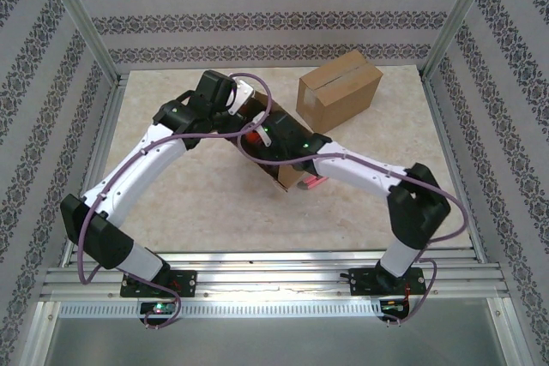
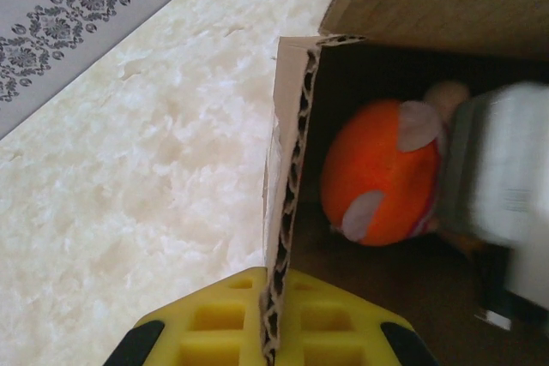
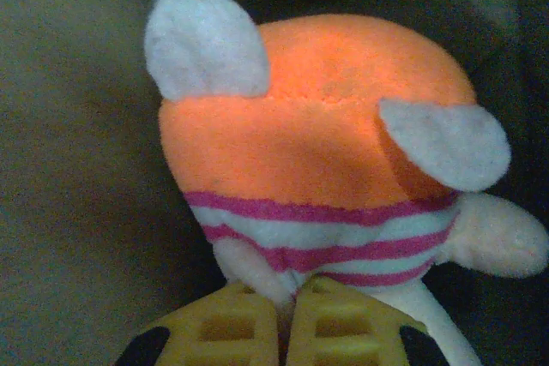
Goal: Unpack the express box
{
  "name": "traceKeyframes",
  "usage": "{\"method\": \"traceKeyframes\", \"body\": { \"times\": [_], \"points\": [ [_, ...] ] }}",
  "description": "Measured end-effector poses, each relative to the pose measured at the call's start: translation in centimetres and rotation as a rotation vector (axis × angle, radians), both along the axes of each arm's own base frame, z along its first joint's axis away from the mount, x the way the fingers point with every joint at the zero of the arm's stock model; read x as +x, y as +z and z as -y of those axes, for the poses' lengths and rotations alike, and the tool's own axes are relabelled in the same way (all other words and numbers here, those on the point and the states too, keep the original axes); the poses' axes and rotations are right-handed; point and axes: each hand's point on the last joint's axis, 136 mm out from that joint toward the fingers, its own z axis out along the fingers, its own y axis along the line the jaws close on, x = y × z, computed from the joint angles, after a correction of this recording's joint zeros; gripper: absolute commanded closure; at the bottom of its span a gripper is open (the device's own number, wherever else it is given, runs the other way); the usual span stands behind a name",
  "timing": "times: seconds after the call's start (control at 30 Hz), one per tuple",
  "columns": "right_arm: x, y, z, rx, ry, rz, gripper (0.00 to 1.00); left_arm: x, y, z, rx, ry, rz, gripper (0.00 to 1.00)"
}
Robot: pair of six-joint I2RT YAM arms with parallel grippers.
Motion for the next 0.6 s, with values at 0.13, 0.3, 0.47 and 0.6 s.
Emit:
{"method": "traceKeyframes", "body": {
  "times": [0.13, 0.3, 0.47, 0.6],
  "points": [
    [-1.1, 3.2, 0.0, 0.129, 0.024, 0.069, 1.00, 0.5, -0.7, -0.4, 0.021, 0.032, -0.008, 1.00],
    [-2.6, 5.5, 0.5, 0.261, 0.048, 0.127, 1.00, 1.1, -1.2, -1.2, 0.035, 0.081, -0.015, 1.00],
    [-3.6, 7.3, 1.3, 0.385, 0.050, 0.170, 1.00, 1.6, -1.0, -1.9, 0.026, 0.128, -0.025, 1.00],
    [-4.2, 10.4, 2.3, 0.511, 0.032, 0.228, 1.00, 2.4, -0.8, -3.0, 0.009, 0.193, -0.033, 1.00]
  ]
}}
